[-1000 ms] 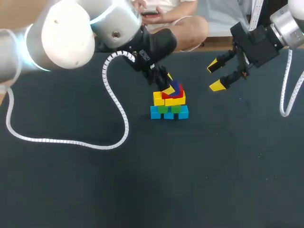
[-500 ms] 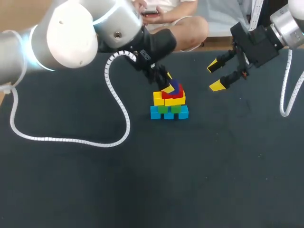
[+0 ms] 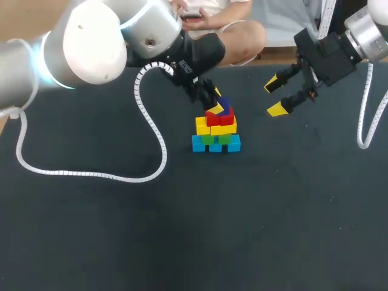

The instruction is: Place the blue cubes, place green cubes on the blue cubes, place the yellow cubes on the green cubes, then place the red cubes on the yellow cubes, and place purple cube on the red cubes.

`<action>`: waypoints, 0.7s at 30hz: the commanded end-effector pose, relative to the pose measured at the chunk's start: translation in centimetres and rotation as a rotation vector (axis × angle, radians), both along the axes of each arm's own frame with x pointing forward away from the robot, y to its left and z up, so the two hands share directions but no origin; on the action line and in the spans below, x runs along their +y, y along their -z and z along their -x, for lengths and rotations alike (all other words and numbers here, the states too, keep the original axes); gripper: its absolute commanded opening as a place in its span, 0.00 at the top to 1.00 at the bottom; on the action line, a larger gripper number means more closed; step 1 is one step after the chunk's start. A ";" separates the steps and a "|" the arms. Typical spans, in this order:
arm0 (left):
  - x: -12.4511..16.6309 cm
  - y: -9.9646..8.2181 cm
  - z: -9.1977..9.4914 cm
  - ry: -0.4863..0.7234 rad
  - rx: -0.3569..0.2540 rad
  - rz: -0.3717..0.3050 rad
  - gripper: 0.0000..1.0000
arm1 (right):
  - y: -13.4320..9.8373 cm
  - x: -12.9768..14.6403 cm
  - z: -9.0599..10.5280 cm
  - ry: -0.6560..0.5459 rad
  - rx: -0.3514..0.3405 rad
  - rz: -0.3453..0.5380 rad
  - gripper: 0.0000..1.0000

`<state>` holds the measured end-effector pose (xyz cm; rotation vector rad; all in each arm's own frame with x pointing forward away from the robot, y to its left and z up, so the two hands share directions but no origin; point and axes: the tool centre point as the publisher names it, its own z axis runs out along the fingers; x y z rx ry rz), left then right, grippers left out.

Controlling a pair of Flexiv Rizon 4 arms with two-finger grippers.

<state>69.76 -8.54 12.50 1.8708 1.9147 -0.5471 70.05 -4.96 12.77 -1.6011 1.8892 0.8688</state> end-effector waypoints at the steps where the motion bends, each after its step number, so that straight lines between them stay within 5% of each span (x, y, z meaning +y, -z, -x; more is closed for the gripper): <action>1: 0.0 0.3 -0.5 0.003 0.010 0.000 1.00 | 0.0 0.0 0.0 0.001 -0.001 -0.001 0.00; 21: 0.2 0.8 -1.0 -0.003 0.025 -0.001 1.00 | 0.0 0.0 0.0 0.001 -0.001 -0.001 0.00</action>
